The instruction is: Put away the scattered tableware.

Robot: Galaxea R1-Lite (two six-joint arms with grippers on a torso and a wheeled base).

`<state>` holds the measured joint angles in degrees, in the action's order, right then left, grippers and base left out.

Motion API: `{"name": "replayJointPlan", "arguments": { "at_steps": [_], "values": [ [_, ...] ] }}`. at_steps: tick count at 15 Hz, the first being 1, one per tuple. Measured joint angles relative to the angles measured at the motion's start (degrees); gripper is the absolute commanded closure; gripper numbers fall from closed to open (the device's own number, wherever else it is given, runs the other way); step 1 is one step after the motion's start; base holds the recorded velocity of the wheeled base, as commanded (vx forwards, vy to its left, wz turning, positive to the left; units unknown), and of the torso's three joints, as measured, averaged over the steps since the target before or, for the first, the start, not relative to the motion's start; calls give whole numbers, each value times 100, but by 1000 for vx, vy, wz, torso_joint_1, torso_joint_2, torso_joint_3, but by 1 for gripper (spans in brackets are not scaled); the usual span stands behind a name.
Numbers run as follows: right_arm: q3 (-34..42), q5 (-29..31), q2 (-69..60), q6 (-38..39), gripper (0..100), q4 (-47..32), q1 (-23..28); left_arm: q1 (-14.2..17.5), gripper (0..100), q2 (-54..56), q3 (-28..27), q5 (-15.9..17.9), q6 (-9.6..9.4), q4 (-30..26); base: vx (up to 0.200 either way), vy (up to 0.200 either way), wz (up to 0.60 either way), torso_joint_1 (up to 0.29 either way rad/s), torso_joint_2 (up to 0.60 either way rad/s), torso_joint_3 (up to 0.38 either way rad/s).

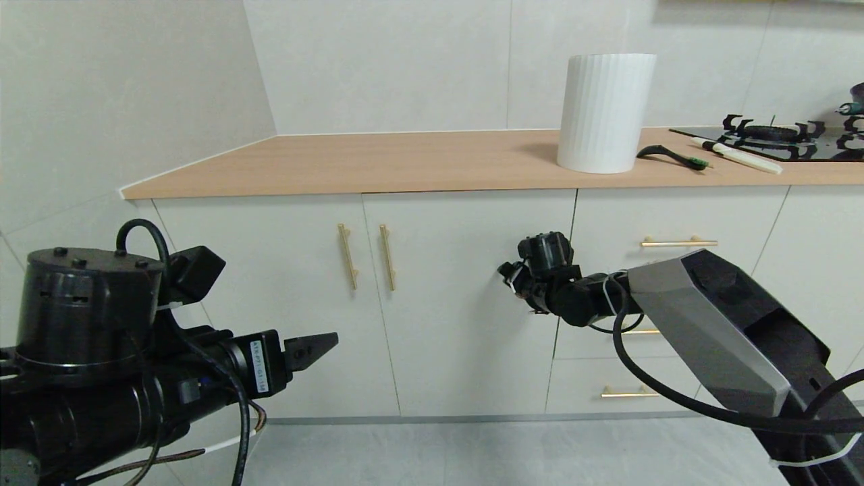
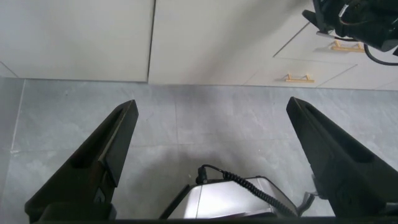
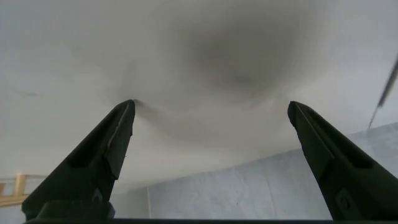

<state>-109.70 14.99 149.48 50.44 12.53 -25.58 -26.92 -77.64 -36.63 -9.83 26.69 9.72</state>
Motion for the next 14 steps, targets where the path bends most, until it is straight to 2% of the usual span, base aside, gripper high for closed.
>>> {"name": "replayJointPlan", "arguments": {
  "at_steps": [8, 10, 14],
  "values": [
    [39, 38, 16, 5, 0, -30, 39, 0, 0, 0, -2, 0, 0, 0, 0, 0, 0, 0, 0, 0],
    [607, -180, -408, 7, 0, -17, -49, 0, 0, 20, -2, 0, -2, 10, 0, 0, 0, 0, 0, 0],
    [2277, -649, -2089, -329, 0, 13, -262, 16, 0, 236, -2, -2, -20, -4, 0, 0, 0, 0, 0, 0]
  ]
}}
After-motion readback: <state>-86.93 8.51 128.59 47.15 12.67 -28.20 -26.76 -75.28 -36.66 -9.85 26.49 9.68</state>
